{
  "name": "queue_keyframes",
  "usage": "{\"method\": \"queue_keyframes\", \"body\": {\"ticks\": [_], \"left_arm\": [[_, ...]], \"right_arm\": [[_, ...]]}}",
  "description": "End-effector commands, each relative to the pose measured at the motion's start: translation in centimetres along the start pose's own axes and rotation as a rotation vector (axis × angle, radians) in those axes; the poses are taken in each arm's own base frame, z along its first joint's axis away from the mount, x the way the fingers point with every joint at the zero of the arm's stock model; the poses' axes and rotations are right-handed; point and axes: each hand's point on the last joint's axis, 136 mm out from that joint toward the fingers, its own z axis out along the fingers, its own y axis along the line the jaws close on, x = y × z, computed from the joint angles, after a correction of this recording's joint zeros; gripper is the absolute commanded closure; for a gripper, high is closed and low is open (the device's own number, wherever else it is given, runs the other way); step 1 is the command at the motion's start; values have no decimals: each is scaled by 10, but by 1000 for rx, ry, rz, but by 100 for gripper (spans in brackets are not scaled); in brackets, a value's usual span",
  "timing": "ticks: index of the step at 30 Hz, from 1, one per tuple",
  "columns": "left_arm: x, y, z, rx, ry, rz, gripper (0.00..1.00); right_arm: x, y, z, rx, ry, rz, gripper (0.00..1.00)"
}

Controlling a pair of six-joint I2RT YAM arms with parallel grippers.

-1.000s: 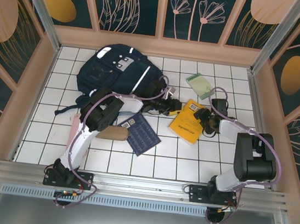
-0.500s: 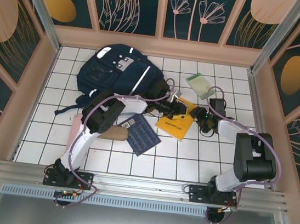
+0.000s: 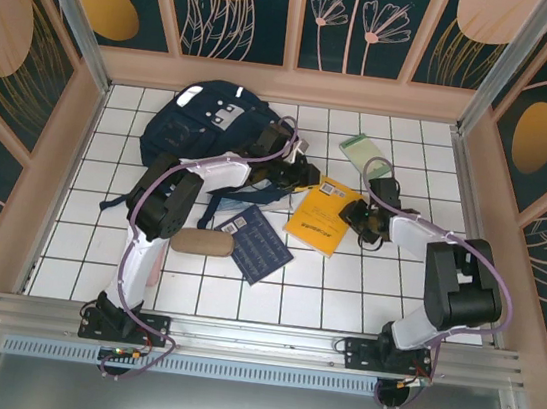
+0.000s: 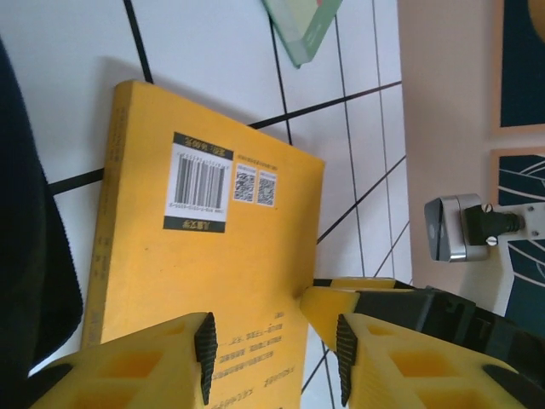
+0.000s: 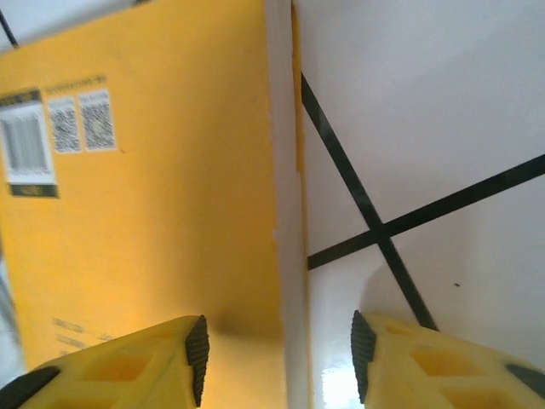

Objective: Pack books, pencil case, and school supplies into a backpack

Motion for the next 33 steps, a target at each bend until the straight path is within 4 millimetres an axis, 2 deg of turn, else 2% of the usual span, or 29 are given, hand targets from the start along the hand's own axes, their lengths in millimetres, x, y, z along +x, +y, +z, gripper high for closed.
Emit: {"method": "queue_keyframes", "body": {"ticks": [1,4,9,19,26,30,33], "left_arm": [[2,-2,-6,-36,1,37,55],[5,4,-5,-55,13,38,55],[16,20,2,-160,39,78,55],[42,60,24,-389,100,155,55],[58,77,37,-527,143,214,55],[68,75,44,-561,182,245,55],[82,58,57,-471,226,221,55]], "right_arm": [[7,-33,4,178,33,-47,58],[10,-52,5,250,53,-59,63],[2,-66,1,258,34,-32,66],[-3,-55,7,207,44,-33,67],[-1,-49,8,186,47,-38,66],[2,-43,11,164,53,-38,66],[4,-35,12,128,55,-29,67]]}}
